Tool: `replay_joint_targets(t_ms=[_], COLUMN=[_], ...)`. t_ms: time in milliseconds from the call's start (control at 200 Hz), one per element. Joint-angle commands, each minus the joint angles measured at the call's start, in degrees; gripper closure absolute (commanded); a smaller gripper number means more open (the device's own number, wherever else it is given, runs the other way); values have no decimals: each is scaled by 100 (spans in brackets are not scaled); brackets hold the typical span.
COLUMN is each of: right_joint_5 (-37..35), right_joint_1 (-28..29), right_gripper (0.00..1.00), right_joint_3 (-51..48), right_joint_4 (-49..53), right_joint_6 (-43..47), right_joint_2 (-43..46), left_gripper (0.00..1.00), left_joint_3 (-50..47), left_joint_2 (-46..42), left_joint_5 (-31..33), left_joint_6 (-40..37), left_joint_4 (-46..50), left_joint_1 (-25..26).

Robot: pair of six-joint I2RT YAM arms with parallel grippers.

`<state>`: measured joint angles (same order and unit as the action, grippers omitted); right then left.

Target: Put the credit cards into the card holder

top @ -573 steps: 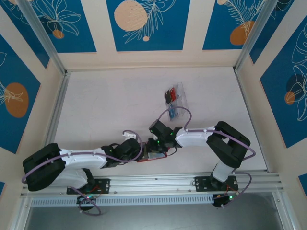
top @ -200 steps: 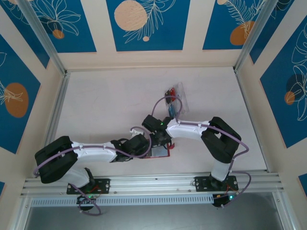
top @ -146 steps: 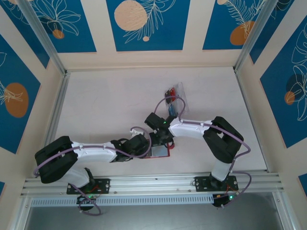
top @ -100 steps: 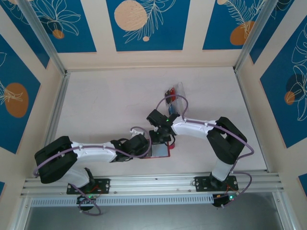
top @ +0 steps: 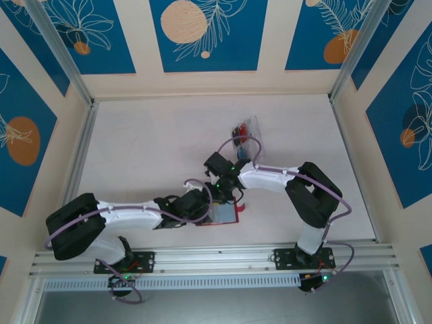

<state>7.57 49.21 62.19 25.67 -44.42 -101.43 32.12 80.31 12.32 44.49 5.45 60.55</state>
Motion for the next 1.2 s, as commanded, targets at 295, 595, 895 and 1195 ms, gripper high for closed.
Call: replay_joint_targets(t_ms=[295,595,895,1195], right_joint_5=[1247,-461,-1304,-1679], right_joint_1=[-206,-150,-263,57], right_gripper=[51,59,72,71], right_joint_3=[100,73,-690,-367], right_joint_4=[-450,618,924,1072], right_joint_6=[69,218,-144,-131], right_joint_2=[349,1197,1480,642], left_gripper=[39,41,46,50], left_joint_3=[-665,-859,-783,-648], left_joint_2=[-1255,-1871,-1452,-993], left_joint_5=[329,-30,-394,-528], left_joint_6=[667,456,128,-53], left_joint_4=[953,1197,942,722], left_joint_1=[-117,-563,-764,-764])
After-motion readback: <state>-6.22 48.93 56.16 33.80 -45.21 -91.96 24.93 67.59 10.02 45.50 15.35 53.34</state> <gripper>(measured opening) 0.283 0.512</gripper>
